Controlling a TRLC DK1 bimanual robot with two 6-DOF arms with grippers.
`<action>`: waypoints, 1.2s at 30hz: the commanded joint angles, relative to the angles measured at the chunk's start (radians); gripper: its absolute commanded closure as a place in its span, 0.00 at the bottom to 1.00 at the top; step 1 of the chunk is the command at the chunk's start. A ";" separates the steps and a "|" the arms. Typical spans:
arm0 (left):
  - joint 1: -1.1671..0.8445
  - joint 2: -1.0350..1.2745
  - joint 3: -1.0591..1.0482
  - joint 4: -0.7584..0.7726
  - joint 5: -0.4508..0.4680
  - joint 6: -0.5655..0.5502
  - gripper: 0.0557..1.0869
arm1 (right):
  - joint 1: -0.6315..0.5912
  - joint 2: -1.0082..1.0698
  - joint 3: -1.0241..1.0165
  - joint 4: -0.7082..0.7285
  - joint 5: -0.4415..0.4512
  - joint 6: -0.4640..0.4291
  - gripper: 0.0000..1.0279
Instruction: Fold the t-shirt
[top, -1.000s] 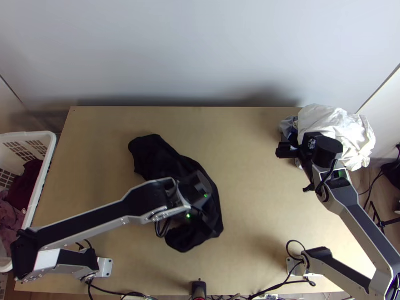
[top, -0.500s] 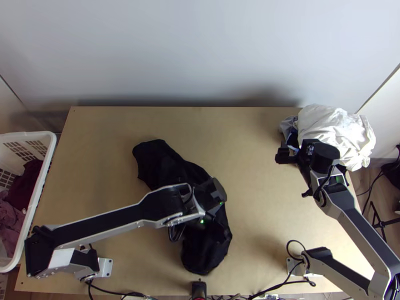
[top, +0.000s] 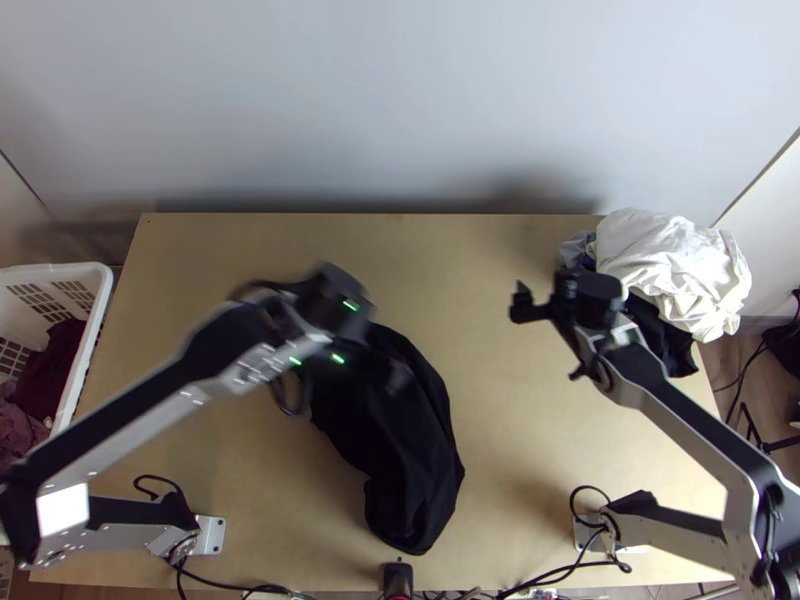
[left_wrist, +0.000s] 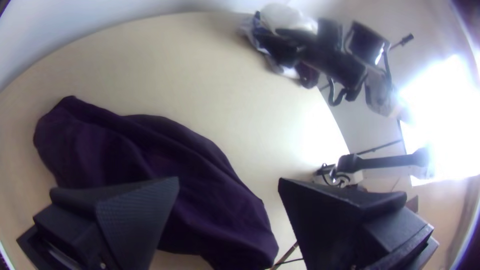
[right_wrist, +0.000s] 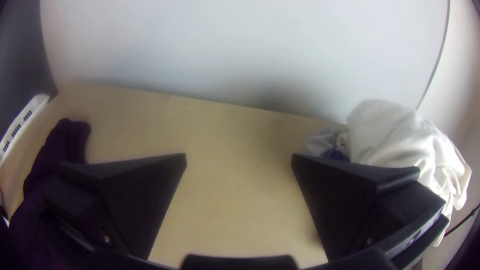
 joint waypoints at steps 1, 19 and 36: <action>0.266 -0.163 -0.080 -0.030 0.026 0.049 0.06 | 0.147 0.204 0.155 0.014 0.002 0.020 0.05; 0.811 -0.390 -0.339 -0.016 0.195 0.142 0.06 | 0.467 0.620 0.690 -0.192 0.002 0.020 0.05; 0.963 -0.469 -0.543 0.059 0.261 0.125 0.06 | 0.576 1.067 1.382 -0.483 0.000 0.020 0.05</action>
